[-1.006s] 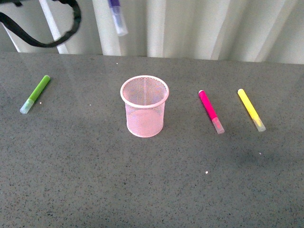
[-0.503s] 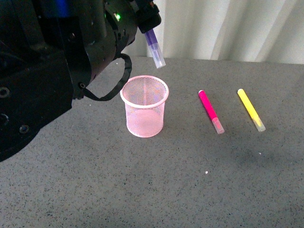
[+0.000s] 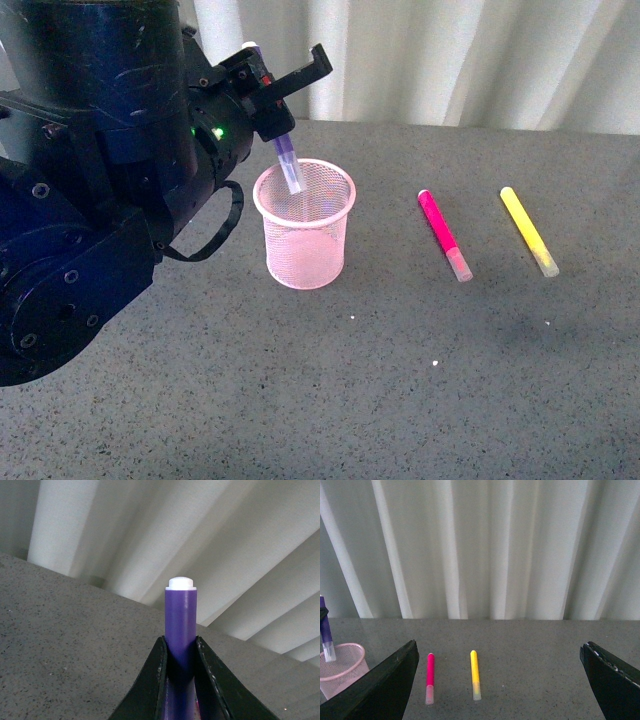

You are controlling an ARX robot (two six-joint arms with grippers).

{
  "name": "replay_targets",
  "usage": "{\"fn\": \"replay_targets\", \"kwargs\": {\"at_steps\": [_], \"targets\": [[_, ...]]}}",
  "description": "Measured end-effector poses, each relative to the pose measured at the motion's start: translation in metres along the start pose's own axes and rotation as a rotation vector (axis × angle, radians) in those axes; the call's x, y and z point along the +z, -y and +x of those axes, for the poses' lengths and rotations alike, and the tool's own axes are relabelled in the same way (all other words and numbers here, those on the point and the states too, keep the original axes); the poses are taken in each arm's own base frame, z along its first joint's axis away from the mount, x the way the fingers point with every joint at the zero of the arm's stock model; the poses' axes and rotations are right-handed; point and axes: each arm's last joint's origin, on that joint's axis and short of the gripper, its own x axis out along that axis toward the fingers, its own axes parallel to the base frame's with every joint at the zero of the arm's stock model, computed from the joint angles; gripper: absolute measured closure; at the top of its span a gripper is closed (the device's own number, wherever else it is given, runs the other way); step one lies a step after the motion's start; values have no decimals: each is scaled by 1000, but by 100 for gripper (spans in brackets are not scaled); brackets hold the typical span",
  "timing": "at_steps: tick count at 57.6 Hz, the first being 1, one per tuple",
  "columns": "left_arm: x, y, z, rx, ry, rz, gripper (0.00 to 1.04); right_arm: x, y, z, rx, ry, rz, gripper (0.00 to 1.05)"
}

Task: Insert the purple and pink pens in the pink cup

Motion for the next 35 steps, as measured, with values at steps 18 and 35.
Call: {"fn": "replay_targets", "kwargs": {"at_steps": [18, 35], "targets": [[0, 2, -1, -26, 9, 5, 93, 0, 0, 0, 0, 0, 0, 7], [-1, 2, -5, -56, 5, 20, 53, 0, 0, 0, 0, 0, 0, 7]]}}
